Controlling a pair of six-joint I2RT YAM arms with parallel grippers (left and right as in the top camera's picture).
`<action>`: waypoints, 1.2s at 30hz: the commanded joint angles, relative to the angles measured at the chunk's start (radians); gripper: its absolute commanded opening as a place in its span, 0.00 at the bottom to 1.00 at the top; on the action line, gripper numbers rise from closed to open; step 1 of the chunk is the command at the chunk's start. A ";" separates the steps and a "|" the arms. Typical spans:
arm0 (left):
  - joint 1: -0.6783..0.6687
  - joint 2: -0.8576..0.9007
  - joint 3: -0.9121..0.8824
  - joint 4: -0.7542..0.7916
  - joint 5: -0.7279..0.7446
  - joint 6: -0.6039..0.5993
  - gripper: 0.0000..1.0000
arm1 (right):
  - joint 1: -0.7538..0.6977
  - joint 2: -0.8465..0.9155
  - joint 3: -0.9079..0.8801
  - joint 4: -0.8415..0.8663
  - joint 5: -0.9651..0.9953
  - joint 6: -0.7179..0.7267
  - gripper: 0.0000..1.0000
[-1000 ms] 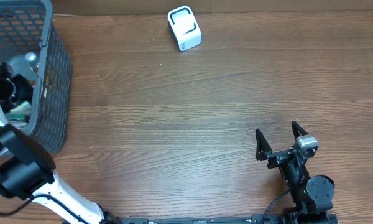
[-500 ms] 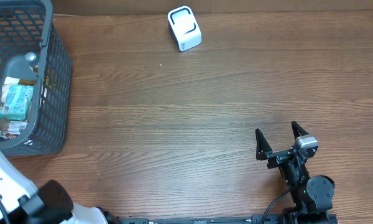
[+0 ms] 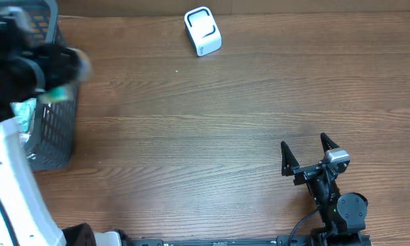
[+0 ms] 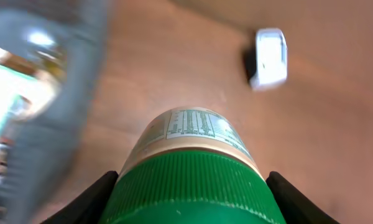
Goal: Scan the item barcode
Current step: 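Carry the jar with the left gripper toward the white scanner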
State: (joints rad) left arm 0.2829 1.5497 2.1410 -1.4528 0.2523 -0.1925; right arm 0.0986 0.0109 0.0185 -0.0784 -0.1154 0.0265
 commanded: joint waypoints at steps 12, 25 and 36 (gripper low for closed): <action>-0.624 0.161 0.021 -0.107 -0.159 -0.104 0.06 | -0.005 -0.008 -0.011 0.004 0.009 -0.002 1.00; -0.903 0.486 0.021 0.010 -0.173 -0.129 0.09 | -0.005 -0.008 -0.011 0.004 0.009 -0.002 1.00; -0.925 0.654 0.021 0.064 -0.207 -0.092 0.08 | -0.005 -0.008 -0.011 0.004 0.009 -0.002 1.00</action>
State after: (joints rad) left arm -0.6456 2.1666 2.1418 -1.3933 0.0574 -0.3038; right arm 0.0986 0.0109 0.0185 -0.0788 -0.1150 0.0261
